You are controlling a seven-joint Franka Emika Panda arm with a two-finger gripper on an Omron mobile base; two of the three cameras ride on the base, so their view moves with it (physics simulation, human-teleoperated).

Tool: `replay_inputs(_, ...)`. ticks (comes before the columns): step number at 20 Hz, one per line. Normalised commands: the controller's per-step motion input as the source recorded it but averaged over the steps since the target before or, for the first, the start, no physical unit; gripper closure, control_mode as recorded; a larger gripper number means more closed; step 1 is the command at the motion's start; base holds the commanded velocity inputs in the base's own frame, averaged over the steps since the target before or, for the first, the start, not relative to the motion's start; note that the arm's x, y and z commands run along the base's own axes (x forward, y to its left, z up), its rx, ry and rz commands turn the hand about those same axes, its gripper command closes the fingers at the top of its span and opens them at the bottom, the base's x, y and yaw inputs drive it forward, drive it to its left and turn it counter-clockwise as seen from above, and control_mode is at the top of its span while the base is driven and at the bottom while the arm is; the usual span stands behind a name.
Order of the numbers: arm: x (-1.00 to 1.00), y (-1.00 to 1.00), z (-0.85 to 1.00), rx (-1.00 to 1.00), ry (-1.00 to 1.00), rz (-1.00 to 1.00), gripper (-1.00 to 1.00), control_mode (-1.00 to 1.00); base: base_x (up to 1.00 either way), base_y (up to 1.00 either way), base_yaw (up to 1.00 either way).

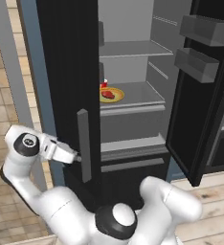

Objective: Retrieve the steak from the fridge and place it on the saucepan with marinade on the stove.

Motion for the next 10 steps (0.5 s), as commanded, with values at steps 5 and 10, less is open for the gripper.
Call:
replay_inputs(5, -1.0, -0.97, 0.12, 0.35, -0.04, 0.32, -1.0, -1.0, 0.0, 0.0, 0.0)
replay_inputs(10, -0.63, -0.86, 0.06, 0.69, -0.03, 0.36, -1.0, -1.0, 0.0, 0.0, 0.0)
